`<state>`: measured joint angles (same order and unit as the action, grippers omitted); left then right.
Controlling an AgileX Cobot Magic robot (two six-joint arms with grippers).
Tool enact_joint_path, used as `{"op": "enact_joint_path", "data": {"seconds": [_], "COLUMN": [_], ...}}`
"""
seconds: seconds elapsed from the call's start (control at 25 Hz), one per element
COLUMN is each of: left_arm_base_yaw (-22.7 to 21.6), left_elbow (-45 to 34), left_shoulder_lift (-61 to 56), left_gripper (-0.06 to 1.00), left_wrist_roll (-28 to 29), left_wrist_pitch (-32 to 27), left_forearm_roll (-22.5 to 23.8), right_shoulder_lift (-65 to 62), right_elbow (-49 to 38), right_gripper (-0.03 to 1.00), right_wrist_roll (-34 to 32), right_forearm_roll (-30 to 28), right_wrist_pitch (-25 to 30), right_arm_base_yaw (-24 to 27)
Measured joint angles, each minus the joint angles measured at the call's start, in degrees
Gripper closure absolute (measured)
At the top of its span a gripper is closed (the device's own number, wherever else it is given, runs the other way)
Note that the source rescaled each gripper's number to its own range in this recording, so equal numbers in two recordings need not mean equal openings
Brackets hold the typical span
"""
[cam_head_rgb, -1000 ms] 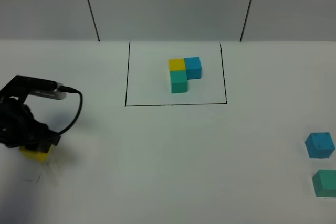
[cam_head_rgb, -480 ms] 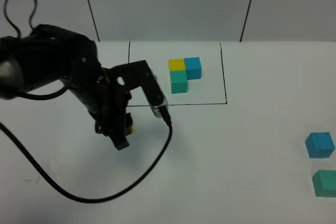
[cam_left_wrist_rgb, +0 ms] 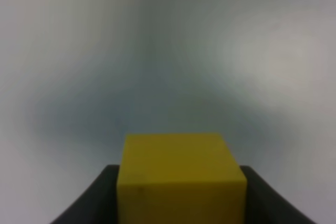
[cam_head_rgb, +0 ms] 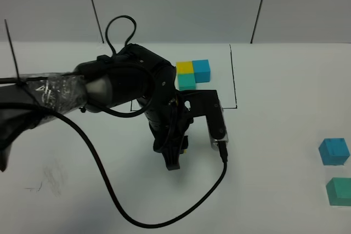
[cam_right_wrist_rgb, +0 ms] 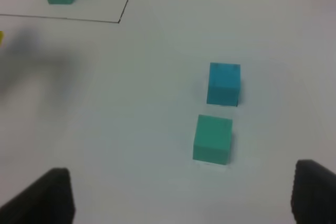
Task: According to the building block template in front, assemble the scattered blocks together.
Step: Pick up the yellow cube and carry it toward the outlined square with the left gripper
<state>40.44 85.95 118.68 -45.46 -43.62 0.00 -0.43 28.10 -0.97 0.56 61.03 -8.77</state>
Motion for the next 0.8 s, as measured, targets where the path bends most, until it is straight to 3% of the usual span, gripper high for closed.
{"op": "enact_joint_path", "data": {"seconds": [0.16,0.52,0.8], "left_arm_base_yaw": [1.15,1.29,1.29], "left_elbow": [0.76,0.76,0.76], "left_shoulder_lift": [2.49,5.50,5.74], "left_gripper": [0.93,0.93,0.93], "left_wrist_roll": [-3.63,-4.63,-8.65], "left_wrist_pitch": [0.09,0.03,0.08], "left_forearm_roll": [-2.00,-2.36,-3.16], "right_shoulder_lift": [0.00,0.00,0.00], "right_elbow": [0.00,0.00,0.00], "right_gripper": [0.26,0.26,0.26], "right_wrist_roll": [0.00,0.00,0.00], "right_forearm_roll": [0.00,0.00,0.00], "right_wrist_pitch": [0.00,0.00,0.00], "right_arm_base_yaw": [0.00,0.00,0.00]}}
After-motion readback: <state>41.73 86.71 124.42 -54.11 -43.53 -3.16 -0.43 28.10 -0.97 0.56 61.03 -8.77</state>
